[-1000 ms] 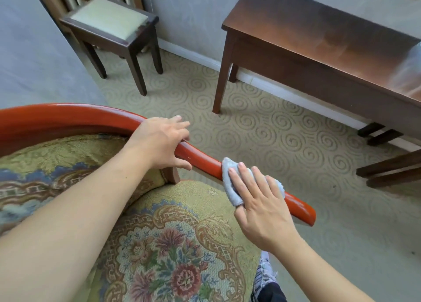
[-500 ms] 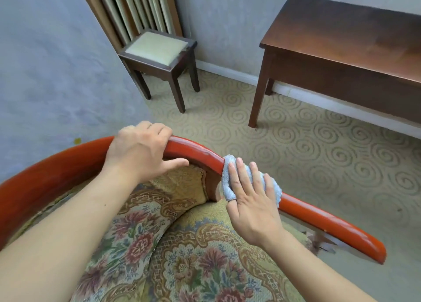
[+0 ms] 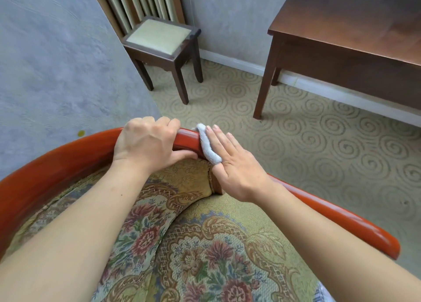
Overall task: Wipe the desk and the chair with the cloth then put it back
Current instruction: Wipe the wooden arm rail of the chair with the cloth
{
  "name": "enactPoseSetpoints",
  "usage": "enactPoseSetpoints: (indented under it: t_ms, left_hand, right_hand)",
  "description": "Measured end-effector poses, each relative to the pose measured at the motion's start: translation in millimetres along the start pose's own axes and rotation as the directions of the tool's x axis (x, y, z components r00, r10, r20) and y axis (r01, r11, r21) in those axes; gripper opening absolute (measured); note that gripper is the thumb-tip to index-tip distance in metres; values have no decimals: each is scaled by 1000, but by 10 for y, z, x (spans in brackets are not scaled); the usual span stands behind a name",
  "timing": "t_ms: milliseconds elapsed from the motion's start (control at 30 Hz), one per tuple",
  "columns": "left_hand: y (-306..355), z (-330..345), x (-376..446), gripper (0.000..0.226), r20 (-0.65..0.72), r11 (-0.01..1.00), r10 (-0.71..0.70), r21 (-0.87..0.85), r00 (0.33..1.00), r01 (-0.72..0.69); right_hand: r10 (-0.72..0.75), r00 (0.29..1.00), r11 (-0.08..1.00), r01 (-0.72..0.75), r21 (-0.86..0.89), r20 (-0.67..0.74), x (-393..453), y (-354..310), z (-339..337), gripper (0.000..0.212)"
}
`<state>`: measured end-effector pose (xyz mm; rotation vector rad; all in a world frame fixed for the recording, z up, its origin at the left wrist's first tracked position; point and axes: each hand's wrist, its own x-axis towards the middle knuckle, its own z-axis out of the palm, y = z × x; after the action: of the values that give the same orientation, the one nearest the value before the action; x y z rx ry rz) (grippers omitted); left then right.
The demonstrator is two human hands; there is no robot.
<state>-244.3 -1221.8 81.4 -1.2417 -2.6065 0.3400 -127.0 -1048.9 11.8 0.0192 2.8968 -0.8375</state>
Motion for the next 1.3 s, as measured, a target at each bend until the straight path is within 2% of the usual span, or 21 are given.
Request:
enactPoseSetpoints:
  t_ms: [167,267,367,433,533,633,767,867,1000,1200,1300]
  left_hand:
    - [-3,10,-10,77,-3,1000,7,29,1000,-7]
    - [-9,14,-21,77,-9,999,9,43,1000,-9]
    - [-19,54,-4,76,-22,997,19,70,1000,-17]
    - [-27,62,-6,75,-22,998,20,65,1000,-19]
    - [-25,85,-1,68,-23,999,22,45,1000,-21]
    - [-7,104,7,54,-58,1000,12,10,998,-12]
    - [-16,110,-3,61,-51,999,24,26,998,-22]
    - [-20,121,-17,75,-32,998,27,48,999,-26]
    - [-33,112,-35,80,-53,998,34,49,998,-31]
    - [-30,150,-64,84,-58,999,27,22,998,-25]
    - [-17,171,-58,83,-55,999,10,40,998,-7]
  right_hand:
    - [134,991,964,-131,-233,-2,-727,389,92,72]
    - [222,975,933,-213,-290,-1,-986,409,122,70]
    - [327,945,919,-322,-229,-18,-794,231,138,66]
    - [343,939,934,-343,-103,-19,-517,65,125,67]
    - [250,967,967,-245,74,-57,-29,-276,79,72]
    - [127,986,983,-111,147,-110,256,-508,27,73]
    - [64,990,998,-64,2,-126,81,-291,47,74]
    - [159,984,975,-169,-142,-78,-338,59,105,75]
    - [295,953,876,-298,-379,-67,-1072,476,72,75]
    - [459,882,797,-462,-390,-107,-1967,824,-133,74]
    - [544,836,744,-522,-416,-76,-2273,969,-166,75]
